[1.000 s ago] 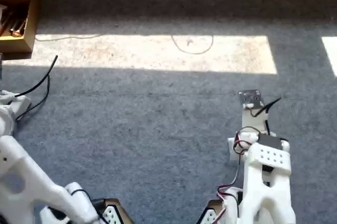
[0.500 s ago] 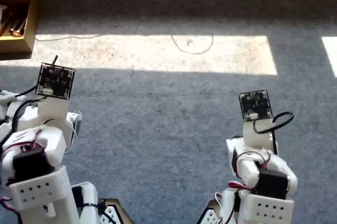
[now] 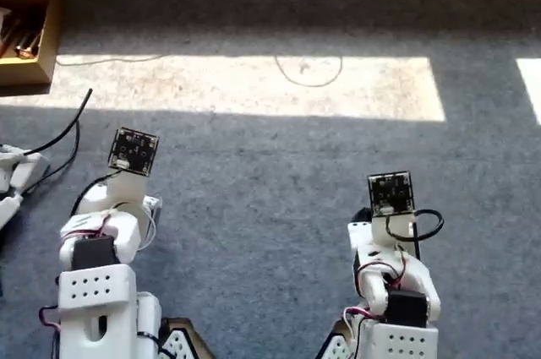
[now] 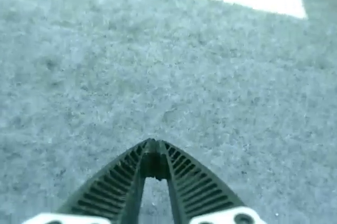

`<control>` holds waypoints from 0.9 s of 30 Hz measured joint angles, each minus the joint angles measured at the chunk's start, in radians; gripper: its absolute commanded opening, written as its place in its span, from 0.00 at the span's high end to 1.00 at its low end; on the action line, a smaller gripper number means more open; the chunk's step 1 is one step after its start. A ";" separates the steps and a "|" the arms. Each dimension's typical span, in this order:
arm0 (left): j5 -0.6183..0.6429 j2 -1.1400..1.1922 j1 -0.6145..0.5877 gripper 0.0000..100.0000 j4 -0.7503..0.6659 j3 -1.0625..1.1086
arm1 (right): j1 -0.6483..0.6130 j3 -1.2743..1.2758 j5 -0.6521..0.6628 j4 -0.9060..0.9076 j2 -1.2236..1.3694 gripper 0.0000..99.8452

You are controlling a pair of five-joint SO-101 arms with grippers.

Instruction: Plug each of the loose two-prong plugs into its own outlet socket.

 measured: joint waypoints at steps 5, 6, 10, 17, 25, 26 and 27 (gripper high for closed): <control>0.107 0.000 0.046 0.89 -0.210 0.137 | -0.006 0.008 -0.003 -0.032 -0.015 0.99; 0.114 0.000 0.048 0.91 -0.256 0.153 | -0.006 0.008 -0.003 -0.044 -0.015 0.99; 0.123 0.000 0.057 0.94 -0.315 0.209 | -0.032 0.008 -0.005 -0.086 -0.018 0.99; 0.124 0.002 0.203 1.00 -0.322 0.295 | -0.031 0.008 -0.005 -0.091 -0.018 0.99; 0.123 0.000 0.285 0.99 -0.353 0.305 | -0.032 0.008 0.000 0.121 -0.018 0.99; 0.123 0.000 0.285 0.99 -0.353 0.305 | -0.032 0.009 0.000 0.146 -0.018 0.99; 0.123 0.000 0.285 0.99 -0.353 0.305 | -0.032 0.011 0.000 0.167 -0.018 0.99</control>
